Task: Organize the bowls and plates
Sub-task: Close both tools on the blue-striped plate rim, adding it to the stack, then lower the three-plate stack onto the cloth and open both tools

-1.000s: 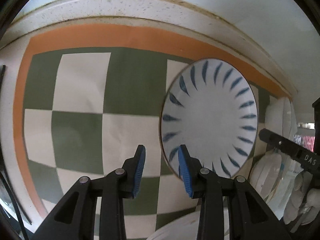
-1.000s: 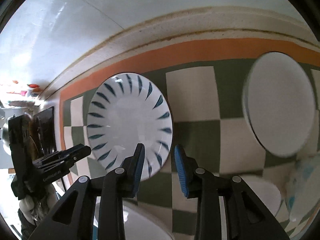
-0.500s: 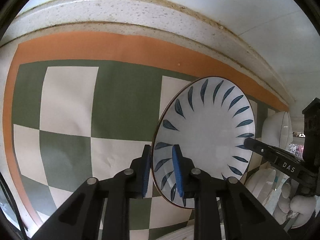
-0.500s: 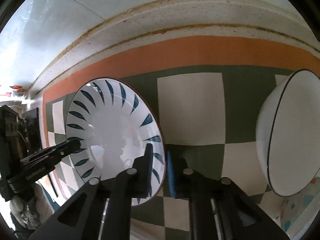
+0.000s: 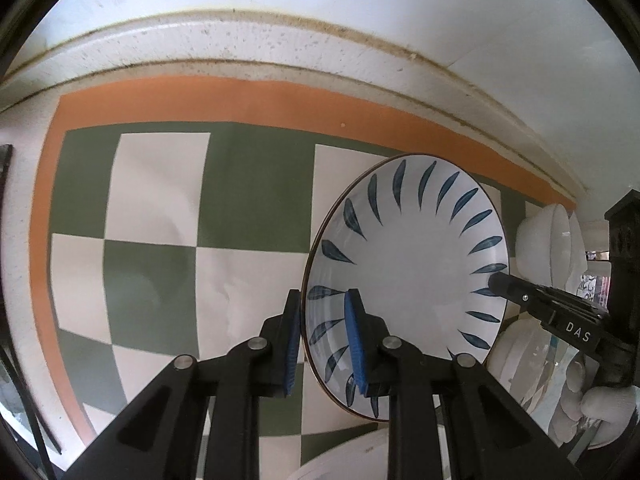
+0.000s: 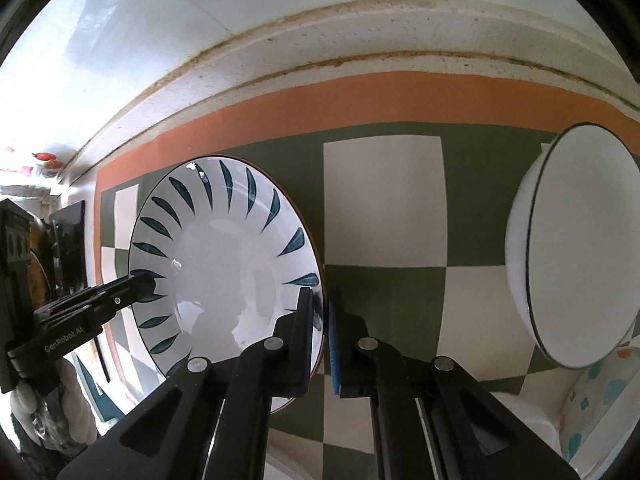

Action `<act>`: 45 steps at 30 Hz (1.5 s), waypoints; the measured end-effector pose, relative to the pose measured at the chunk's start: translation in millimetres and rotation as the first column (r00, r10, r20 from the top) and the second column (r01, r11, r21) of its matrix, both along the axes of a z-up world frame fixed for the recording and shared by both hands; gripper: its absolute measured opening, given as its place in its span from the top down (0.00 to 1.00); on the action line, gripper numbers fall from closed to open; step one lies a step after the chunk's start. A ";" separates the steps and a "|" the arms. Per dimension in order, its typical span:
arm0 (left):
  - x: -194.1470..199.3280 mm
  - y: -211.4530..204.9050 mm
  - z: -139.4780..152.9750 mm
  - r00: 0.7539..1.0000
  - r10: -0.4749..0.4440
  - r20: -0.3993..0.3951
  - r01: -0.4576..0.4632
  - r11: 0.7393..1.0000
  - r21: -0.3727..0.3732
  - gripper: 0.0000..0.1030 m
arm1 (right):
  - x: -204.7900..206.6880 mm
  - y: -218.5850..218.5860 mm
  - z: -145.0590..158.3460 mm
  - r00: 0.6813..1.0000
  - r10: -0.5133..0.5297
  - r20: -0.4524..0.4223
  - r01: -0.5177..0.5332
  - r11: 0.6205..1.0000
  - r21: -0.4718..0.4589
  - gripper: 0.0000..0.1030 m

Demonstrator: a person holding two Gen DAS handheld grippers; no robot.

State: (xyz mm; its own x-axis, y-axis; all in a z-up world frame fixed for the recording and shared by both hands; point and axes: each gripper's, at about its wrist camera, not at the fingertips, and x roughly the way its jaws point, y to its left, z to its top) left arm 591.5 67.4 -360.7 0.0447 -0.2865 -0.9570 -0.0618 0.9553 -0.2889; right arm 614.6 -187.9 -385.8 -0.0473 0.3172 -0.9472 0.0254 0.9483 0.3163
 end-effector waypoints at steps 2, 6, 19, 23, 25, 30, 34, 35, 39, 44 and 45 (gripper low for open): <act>-4.9 -2.5 7.7 1.000 -0.005 0.011 0.005 1.000 0.005 0.82 | -3.7 0.3 7.0 1.000 0.002 0.011 -0.002 1.000 0.007 0.92; -18.7 -4.2 25.1 0.999 -0.005 0.035 0.005 1.000 0.007 0.82 | -13.1 -0.8 22.2 1.000 0.002 0.029 -0.003 1.000 0.027 0.92; -101.5 0.7 71.8 0.995 -0.044 0.095 0.045 0.999 -0.004 0.82 | -91.6 3.3 77.7 0.997 -0.001 0.081 -0.005 0.998 0.067 0.92; -135.2 4.1 72.1 0.995 -0.066 0.081 0.066 0.998 0.000 0.82 | -131.9 2.0 85.1 0.996 -0.019 0.084 0.013 0.997 0.075 0.92; -150.5 5.0 69.9 0.994 -0.084 0.074 0.084 0.996 0.006 0.82 | -156.2 -1.3 88.4 0.996 -0.032 0.079 0.026 0.997 0.074 0.92; -181.4 6.2 55.1 0.994 -0.100 0.039 0.099 0.995 0.008 0.82 | -198.3 0.6 82.5 0.998 -0.044 0.053 0.040 0.996 0.082 0.92; -194.6 4.0 44.7 0.994 -0.106 0.011 0.106 0.994 0.013 0.82 | -222.6 1.7 65.5 0.999 -0.051 0.020 0.049 0.996 0.080 0.92; -196.4 2.6 42.2 0.994 -0.110 0.005 0.110 0.994 0.016 0.82 | -227.7 1.6 60.9 0.998 -0.054 0.013 0.053 0.996 0.078 0.92; -198.8 -3.6 34.9 0.992 -0.126 -0.006 0.126 0.991 0.034 0.82 | -239.7 1.6 47.3 0.998 -0.061 -0.005 0.061 0.995 0.073 0.92; -197.5 -10.9 24.4 0.990 -0.139 -0.026 0.140 0.989 0.053 0.82 | -240.9 -1.1 37.7 0.998 -0.065 -0.009 0.066 0.996 0.063 0.92; -196.7 -12.2 23.2 0.990 -0.141 -0.029 0.143 0.988 0.056 0.82 | -240.8 -1.6 35.7 0.998 -0.064 -0.009 0.064 0.996 0.060 0.92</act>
State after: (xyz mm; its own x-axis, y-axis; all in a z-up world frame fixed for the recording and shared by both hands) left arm 394.8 55.2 -337.6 -0.0163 -0.2325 -0.9725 0.0691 0.9700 -0.2331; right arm 373.8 -189.5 -350.1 -0.0319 0.3761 -0.9260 0.0879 0.9240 0.3723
